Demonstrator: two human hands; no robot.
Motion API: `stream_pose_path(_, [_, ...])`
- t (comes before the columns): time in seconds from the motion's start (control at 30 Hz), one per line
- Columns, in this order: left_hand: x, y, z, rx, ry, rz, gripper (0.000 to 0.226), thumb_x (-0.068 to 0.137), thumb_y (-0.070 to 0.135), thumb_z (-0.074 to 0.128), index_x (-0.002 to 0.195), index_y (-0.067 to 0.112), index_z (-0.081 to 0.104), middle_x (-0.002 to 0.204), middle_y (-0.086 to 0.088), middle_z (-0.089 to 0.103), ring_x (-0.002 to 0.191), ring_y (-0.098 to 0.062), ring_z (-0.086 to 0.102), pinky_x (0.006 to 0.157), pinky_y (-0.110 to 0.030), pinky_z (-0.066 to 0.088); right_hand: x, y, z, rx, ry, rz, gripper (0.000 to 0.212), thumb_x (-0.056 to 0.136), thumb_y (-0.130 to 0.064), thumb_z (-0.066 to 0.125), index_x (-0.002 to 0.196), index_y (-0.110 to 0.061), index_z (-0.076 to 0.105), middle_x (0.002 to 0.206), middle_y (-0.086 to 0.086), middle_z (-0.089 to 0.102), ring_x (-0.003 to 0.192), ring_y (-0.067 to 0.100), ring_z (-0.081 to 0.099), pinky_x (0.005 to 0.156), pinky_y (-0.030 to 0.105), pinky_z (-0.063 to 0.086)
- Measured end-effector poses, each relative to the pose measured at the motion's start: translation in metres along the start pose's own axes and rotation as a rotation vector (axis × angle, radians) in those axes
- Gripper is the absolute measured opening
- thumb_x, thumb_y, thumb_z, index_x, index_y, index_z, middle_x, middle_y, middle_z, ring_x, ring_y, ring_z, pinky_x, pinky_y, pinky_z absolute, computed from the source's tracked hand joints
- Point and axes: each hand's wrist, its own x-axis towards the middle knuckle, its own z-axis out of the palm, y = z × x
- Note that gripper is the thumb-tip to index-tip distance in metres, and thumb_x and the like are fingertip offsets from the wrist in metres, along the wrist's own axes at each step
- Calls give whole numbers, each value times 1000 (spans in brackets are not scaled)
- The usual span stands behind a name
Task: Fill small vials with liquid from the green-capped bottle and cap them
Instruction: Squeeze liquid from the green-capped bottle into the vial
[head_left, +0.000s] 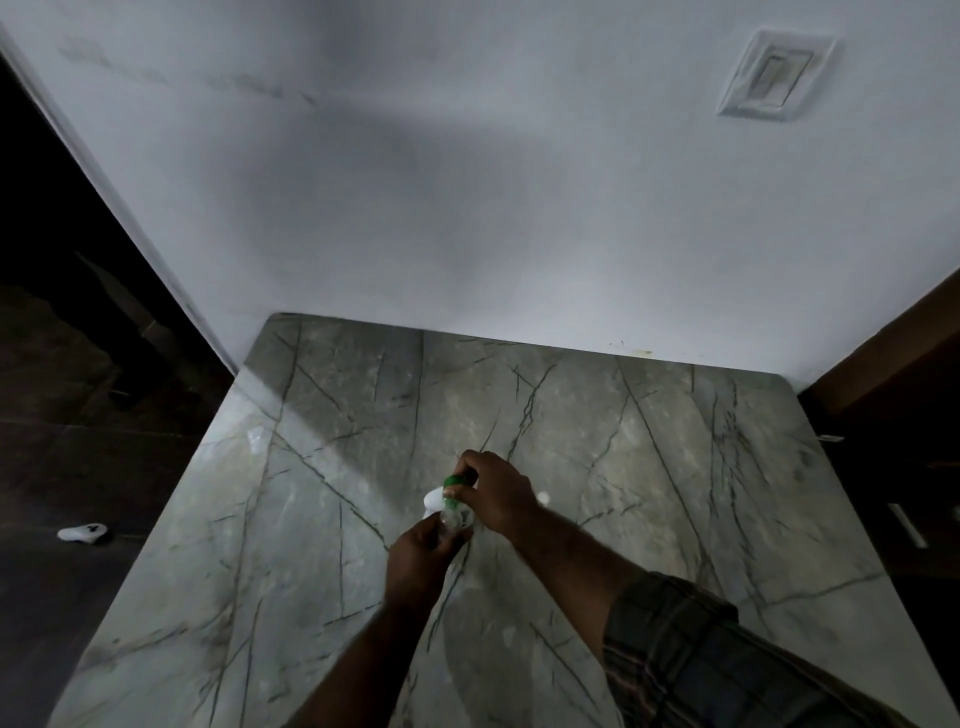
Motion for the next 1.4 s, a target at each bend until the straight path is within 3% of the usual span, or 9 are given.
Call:
stream_pose_path(0.17, [-1, 0, 0, 5, 2, -14, 21, 85, 41, 72, 102, 29, 73, 76, 12, 71, 68, -1, 65, 60, -16, 46, -1, -2, 0, 2, -8, 6, 23, 85, -42, 69, 96, -24, 60, 104, -4, 64, 99, 16, 61, 96, 44, 46])
stream_pose_path(0.37, [3, -2, 1, 12, 14, 5, 20, 84, 39, 73, 101, 27, 74, 77, 10, 73, 70, -4, 67, 69, -32, 57, 0, -2, -5, 17, -8, -9, 24, 85, -40, 70, 96, -21, 61, 105, -2, 64, 98, 16, 60, 91, 38, 47])
stream_pose_path(0.53, [1, -4, 1, -2, -3, -9, 23, 84, 41, 73, 105, 30, 73, 81, 13, 73, 73, -3, 68, 72, -32, 58, -2, 0, -1, 1, -17, 5, 27, 87, -41, 69, 101, -20, 60, 108, -1, 64, 101, 18, 60, 95, 42, 47])
stream_pose_path(0.77, [2, 3, 0, 1, 5, -7, 25, 85, 37, 73, 107, 26, 72, 76, 14, 70, 68, 2, 64, 60, -12, 43, 1, -3, -5, 4, -10, -7, 25, 84, -42, 71, 96, -23, 60, 103, -3, 62, 97, 16, 60, 93, 44, 49])
stream_pose_path(1.03, [2, 0, 0, 5, -5, -18, 22, 84, 38, 73, 102, 25, 74, 76, 9, 72, 69, -5, 66, 64, -26, 52, 1, -1, -4, -2, -22, -5, 26, 86, -40, 70, 99, -20, 60, 106, -1, 62, 100, 17, 59, 95, 41, 48])
stream_pose_path(1.17, [3, 2, -1, -6, 9, -6, 20, 83, 39, 74, 100, 29, 72, 73, 13, 70, 66, 0, 64, 60, -18, 48, 2, -3, -7, -2, -17, -10, 25, 86, -39, 70, 98, -21, 60, 106, -1, 62, 100, 17, 59, 96, 43, 46])
stream_pose_path(1.3, [6, -4, 1, -17, -2, -20, 21, 83, 38, 75, 100, 28, 75, 76, 6, 74, 70, -9, 68, 69, -36, 57, 0, 0, -1, -2, -15, 12, 25, 87, -40, 69, 98, -21, 59, 104, -2, 63, 99, 17, 59, 94, 41, 47])
stream_pose_path(1.4, [7, -5, 1, -2, -3, -8, 19, 83, 39, 74, 99, 28, 75, 74, 5, 73, 68, -11, 68, 69, -38, 56, 1, -2, -2, -4, -12, 16, 25, 86, -41, 69, 97, -21, 59, 104, -3, 63, 97, 17, 59, 94, 40, 46])
